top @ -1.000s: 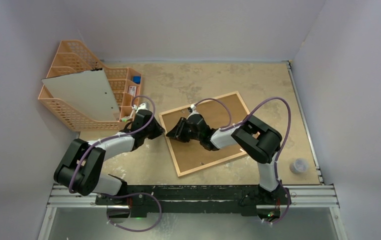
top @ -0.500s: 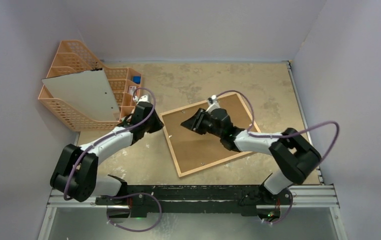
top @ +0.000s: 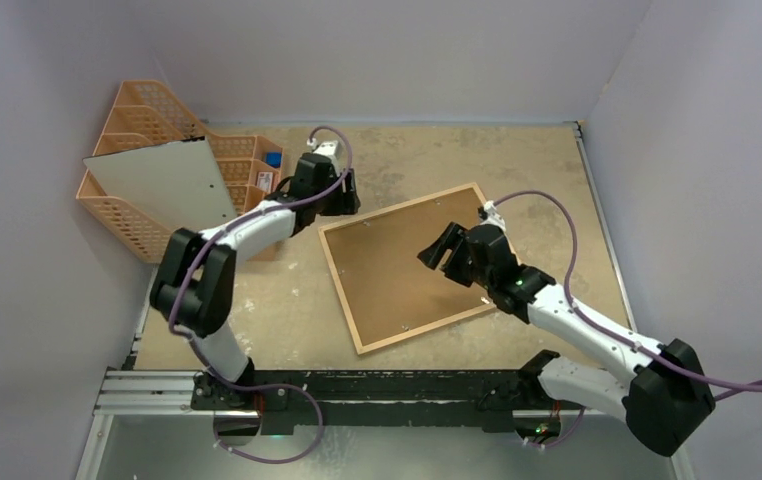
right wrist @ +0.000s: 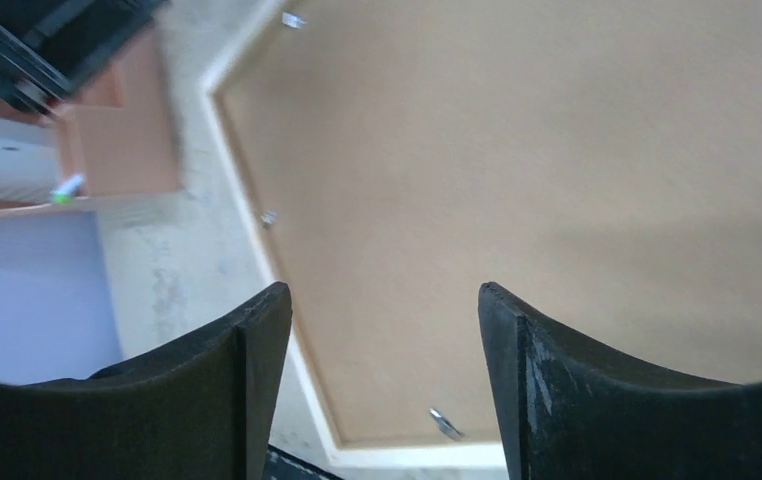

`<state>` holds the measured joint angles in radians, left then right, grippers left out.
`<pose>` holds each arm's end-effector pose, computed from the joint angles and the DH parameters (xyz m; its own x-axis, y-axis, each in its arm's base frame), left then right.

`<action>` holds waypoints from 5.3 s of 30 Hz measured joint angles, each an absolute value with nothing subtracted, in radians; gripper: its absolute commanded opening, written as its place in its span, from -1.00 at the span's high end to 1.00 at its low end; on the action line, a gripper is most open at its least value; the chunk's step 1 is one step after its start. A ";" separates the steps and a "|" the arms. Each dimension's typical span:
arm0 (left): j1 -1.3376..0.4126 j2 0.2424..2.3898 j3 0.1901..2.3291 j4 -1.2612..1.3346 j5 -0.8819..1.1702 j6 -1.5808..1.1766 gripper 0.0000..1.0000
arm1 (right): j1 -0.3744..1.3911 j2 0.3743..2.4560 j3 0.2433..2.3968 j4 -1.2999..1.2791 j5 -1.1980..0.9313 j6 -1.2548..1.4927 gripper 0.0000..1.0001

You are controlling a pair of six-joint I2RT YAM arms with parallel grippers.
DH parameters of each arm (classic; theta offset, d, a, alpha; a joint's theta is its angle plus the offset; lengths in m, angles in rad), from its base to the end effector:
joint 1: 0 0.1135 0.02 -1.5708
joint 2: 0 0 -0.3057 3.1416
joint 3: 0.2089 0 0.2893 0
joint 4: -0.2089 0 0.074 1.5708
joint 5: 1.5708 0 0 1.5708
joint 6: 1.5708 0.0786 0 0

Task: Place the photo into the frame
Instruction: Install the photo frame at the center of the board, then adjust the photo frame at the center of the board, then install the photo frame at the center of the board.

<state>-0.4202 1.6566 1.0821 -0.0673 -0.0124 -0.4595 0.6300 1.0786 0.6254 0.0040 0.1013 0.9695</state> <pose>0.4008 -0.1780 0.2233 -0.6668 -0.1878 -0.7212 0.1151 0.9302 -0.3486 0.2417 0.1664 0.2468 -0.6211 0.5624 -0.5458 -0.0006 0.6961 0.7180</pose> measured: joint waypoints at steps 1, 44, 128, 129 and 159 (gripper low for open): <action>-0.420 1.703 1.118 -0.064 0.001 -0.432 -0.31 | 0.627 1.061 0.617 -0.035 0.110 0.974 -0.47; -0.332 2.064 1.287 0.072 0.477 -0.337 -0.26 | 0.608 1.004 0.440 -0.355 0.071 1.103 -0.65; -0.622 1.514 0.774 -0.284 -0.042 -0.484 0.56 | 0.292 1.437 0.635 0.091 0.109 0.742 -0.46; -0.625 1.514 0.775 -0.284 -0.047 -0.484 0.60 | 0.292 1.439 0.633 0.093 0.108 0.743 -0.46; -0.677 1.549 0.854 -0.395 -0.128 -0.405 1.00 | 0.290 1.449 0.619 0.138 0.094 0.748 -0.44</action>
